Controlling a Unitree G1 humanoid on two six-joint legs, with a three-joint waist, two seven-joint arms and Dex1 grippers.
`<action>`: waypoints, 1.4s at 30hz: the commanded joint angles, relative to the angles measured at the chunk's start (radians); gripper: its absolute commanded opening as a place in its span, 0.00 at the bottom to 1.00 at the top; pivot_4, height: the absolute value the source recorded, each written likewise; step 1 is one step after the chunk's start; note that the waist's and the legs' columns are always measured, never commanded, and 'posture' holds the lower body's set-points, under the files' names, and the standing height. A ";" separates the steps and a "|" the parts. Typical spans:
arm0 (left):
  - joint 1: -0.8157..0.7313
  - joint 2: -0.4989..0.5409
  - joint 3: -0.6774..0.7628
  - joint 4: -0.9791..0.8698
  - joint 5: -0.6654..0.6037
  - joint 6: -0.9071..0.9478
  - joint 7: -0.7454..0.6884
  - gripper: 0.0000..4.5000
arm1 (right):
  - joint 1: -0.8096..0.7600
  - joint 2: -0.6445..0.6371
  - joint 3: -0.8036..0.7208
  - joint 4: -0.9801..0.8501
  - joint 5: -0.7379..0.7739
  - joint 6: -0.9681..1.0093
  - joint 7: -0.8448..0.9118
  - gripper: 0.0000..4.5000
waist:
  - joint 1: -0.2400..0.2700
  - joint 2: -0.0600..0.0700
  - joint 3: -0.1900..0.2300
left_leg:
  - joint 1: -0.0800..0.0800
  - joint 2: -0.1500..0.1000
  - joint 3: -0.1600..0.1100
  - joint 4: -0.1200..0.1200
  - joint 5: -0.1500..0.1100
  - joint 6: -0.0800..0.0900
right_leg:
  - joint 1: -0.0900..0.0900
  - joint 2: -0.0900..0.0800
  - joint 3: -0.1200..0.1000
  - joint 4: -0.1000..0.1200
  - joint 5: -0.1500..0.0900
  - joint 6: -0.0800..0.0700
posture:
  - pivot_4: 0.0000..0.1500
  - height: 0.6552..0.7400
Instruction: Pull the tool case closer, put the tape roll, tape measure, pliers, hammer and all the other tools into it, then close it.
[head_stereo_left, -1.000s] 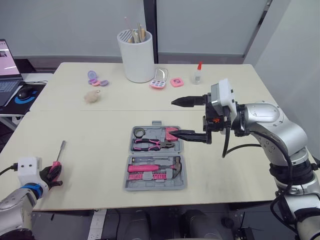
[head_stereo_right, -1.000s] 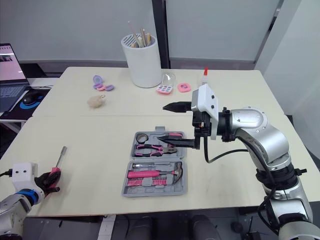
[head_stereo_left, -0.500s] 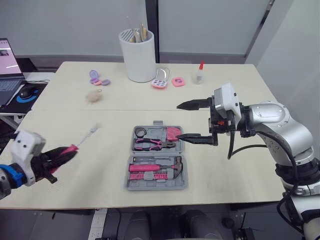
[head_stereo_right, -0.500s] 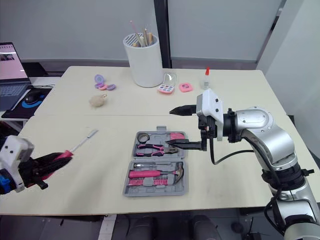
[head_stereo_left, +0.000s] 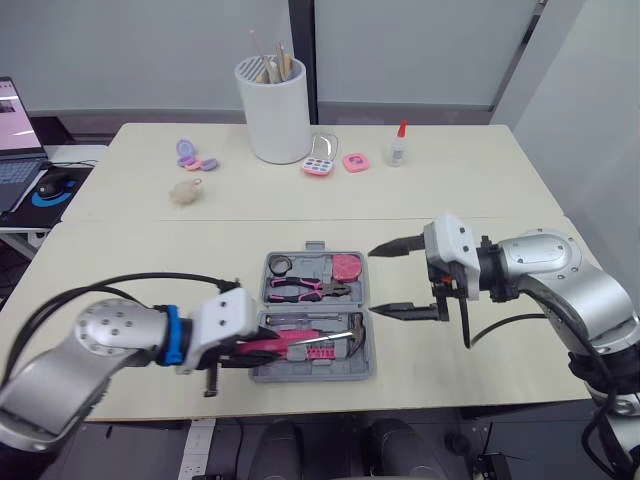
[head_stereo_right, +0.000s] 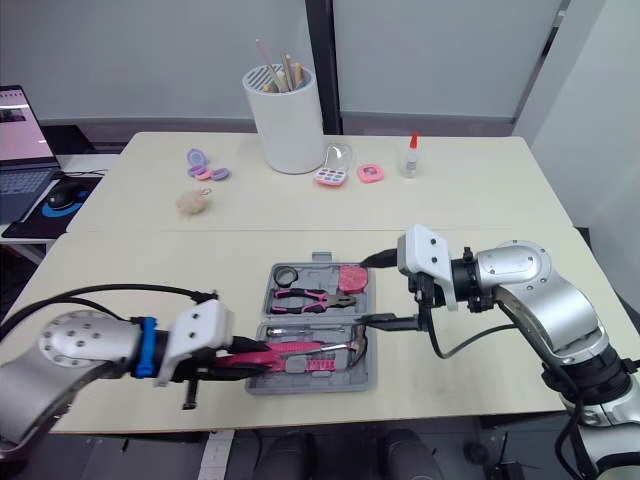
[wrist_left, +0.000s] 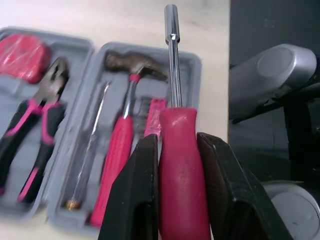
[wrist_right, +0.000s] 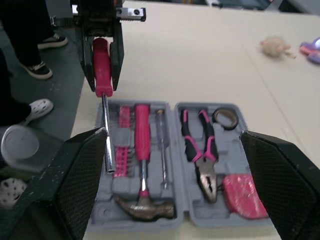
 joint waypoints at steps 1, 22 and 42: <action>-0.025 -0.040 -0.099 0.002 0.099 -0.051 0.021 0.17 | 0.035 -0.060 -0.005 -0.077 -0.024 -0.006 0.019 1.00 | -0.001 0.000 0.000 | 0.000 0.000 0.000 0.000 0.000 0.000 | 0.000 0.000 0.000 0.000 0.000 0.000 | 1.00 1.00; -0.069 -0.132 -0.233 0.138 0.290 -0.082 0.025 0.17 | 0.125 -0.133 -0.026 -0.214 -0.015 0.060 -0.014 1.00 | 0.002 0.000 0.000 | -0.001 0.000 0.000 0.001 0.000 0.000 | 0.001 0.001 0.000 -0.002 -0.002 0.006 | 1.00 1.00; -0.065 -0.184 -0.281 0.139 0.379 -0.074 0.026 0.25 | 0.153 -0.150 -0.015 -0.245 -0.029 0.047 -0.019 1.00 | 0.003 0.000 0.000 | -0.001 -0.001 0.000 0.002 0.000 0.000 | 0.002 0.001 0.000 -0.002 -0.002 0.007 | 1.00 1.00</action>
